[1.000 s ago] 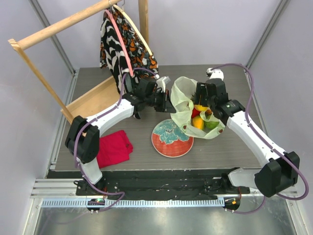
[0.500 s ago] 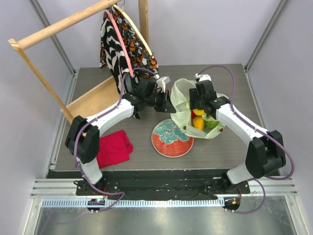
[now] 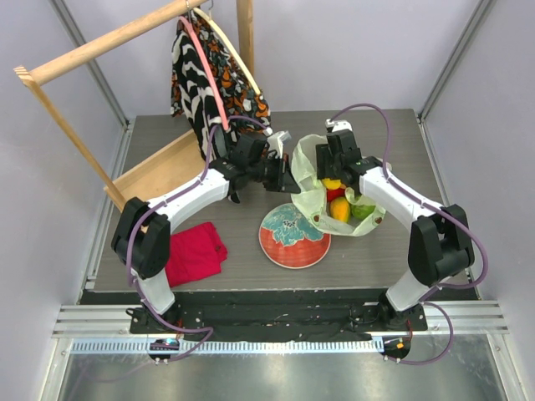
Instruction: Place the fruits into the plastic bag
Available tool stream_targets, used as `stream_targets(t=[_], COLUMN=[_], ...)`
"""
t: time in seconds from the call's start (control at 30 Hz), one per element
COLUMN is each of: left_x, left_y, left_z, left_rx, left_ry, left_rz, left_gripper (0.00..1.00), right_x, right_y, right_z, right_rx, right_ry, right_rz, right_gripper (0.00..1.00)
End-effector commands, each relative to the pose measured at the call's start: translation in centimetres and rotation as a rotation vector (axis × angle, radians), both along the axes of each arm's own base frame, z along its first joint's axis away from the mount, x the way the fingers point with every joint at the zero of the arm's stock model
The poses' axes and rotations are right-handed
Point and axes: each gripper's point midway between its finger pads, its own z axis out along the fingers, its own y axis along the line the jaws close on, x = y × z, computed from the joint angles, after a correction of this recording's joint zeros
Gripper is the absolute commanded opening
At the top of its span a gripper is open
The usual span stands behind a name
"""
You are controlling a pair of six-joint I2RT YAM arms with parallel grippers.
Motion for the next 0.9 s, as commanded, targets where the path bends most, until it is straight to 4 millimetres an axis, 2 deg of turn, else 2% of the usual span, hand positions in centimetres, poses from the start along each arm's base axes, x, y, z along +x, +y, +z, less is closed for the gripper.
stream_targets(t=[0.0, 0.1, 0.13, 0.23, 0.33, 0.43, 0.47, 0.53, 0.57, 0.6, 0.63, 0.73, 0.8, 0.87], left_x=[0.0, 0.1, 0.0, 0.0, 0.0, 0.0, 0.0, 0.0, 0.0, 0.0, 0.0, 0.1, 0.0, 0.0], left_y=[-0.4, -0.5, -0.5, -0.5, -0.5, -0.5, -0.4, -0.5, -0.5, -0.5, -0.5, -0.5, -0.5, -0.6], left_z=[1.2, 1.2, 1.1, 1.2, 1.3, 1.1, 1.3, 1.2, 1.2, 1.1, 1.2, 1.1, 1.1, 1.2], left_rx=[-0.016, -0.018, -0.016, -0.018, -0.02, -0.016, -0.018, -0.018, -0.017, -0.017, -0.018, -0.017, -0.018, -0.023], left_ry=[-0.04, -0.039, -0.036, -0.036, -0.039, -0.036, -0.038, -0.036, -0.037, -0.034, -0.034, -0.035, -0.031, -0.031], left_rz=[-0.026, -0.027, -0.026, -0.027, -0.027, -0.026, -0.026, -0.025, -0.026, -0.025, -0.025, -0.023, -0.025, -0.026], left_gripper=[0.0, 0.0, 0.0, 0.0, 0.0, 0.0, 0.0, 0.0, 0.0, 0.0, 0.0, 0.0, 0.0, 0.0], right_x=[0.8, 0.8, 0.8, 0.9, 0.7, -0.4, -1.1, -2.4, -3.2, -4.3, -5.0, -7.3, -8.7, -9.6], right_y=[0.1, 0.2, 0.2, 0.3, 0.5, 1.0, 1.0, 1.7, 1.7, 1.7, 2.2, 1.9, 1.1, -0.9], right_z=[2.5, 3.8, 4.4, 5.5, 6.5, 7.9, 9.0, 9.8, 9.3, 10.7, 10.8, 10.2, 8.1, 5.9], right_rx=[0.015, 0.025, 0.028, 0.037, 0.052, 0.102, 0.123, 0.173, 0.183, 0.213, 0.249, 0.282, 0.266, 0.196], right_ry=[-0.081, -0.111, -0.123, -0.142, -0.155, -0.175, -0.192, -0.193, -0.174, -0.201, -0.196, -0.154, -0.083, -0.037], right_rz=[-0.007, 0.002, 0.007, 0.016, 0.02, 0.05, 0.062, 0.103, 0.111, 0.124, 0.144, 0.146, 0.113, 0.036], right_gripper=[0.68, 0.75, 0.84, 0.9, 0.91, 0.91, 0.9, 0.88, 0.87, 0.85, 0.84, 0.79, 0.77, 0.76])
